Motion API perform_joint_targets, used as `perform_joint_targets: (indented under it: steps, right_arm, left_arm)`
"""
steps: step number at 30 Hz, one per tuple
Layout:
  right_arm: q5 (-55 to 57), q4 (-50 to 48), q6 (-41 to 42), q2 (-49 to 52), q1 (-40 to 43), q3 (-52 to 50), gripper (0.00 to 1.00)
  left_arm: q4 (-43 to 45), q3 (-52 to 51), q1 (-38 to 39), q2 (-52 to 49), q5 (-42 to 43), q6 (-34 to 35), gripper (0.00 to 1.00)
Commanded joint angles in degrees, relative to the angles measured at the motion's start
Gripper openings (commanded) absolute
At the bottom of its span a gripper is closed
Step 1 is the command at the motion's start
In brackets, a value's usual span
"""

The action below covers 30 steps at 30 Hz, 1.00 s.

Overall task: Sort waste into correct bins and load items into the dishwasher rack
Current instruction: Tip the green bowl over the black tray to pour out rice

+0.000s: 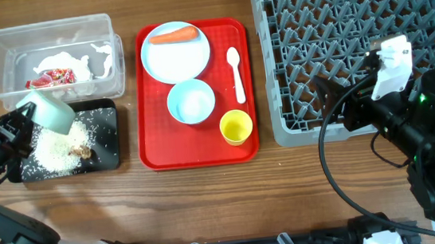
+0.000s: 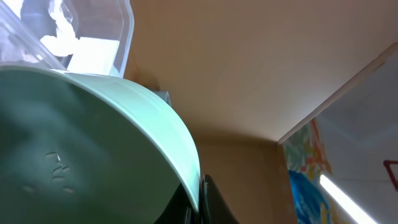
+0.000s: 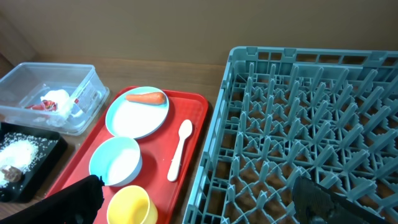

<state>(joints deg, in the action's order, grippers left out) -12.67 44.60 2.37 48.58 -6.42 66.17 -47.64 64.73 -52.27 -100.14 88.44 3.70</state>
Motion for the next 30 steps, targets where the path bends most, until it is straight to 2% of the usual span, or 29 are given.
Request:
perform_joint_targets:
  steps: [1, 4, 9, 16, 30]
  right_arm:
    - [-0.96, -0.09, 0.76, 0.02, 0.28, 1.31, 1.0]
    - [-0.96, 0.35, 0.79, 0.02, 0.28, 1.31, 1.0]
    - [-0.94, 1.03, 0.61, 0.02, 0.28, 1.33, 1.0]
    - [-0.9, 1.36, 0.59, 0.02, 0.28, 1.33, 1.0]
    - [-0.72, 1.57, 0.61, 0.02, 0.28, 1.31, 1.0]
  left_arm:
    - [-0.79, 0.55, 1.14, 1.4, 1.88, -1.49, 0.04]
    - [1.62, 0.55, 3.02, 3.67, 1.88, -1.07, 0.04]
    - [2.1, 0.55, 2.64, 3.89, 1.88, 4.61, 0.04]
    - [2.05, 0.55, 10.4, 8.22, 0.59, 2.54, 0.04]
    - [-1.66, 0.55, 30.32, 36.41, -44.96, 2.73, 0.04]
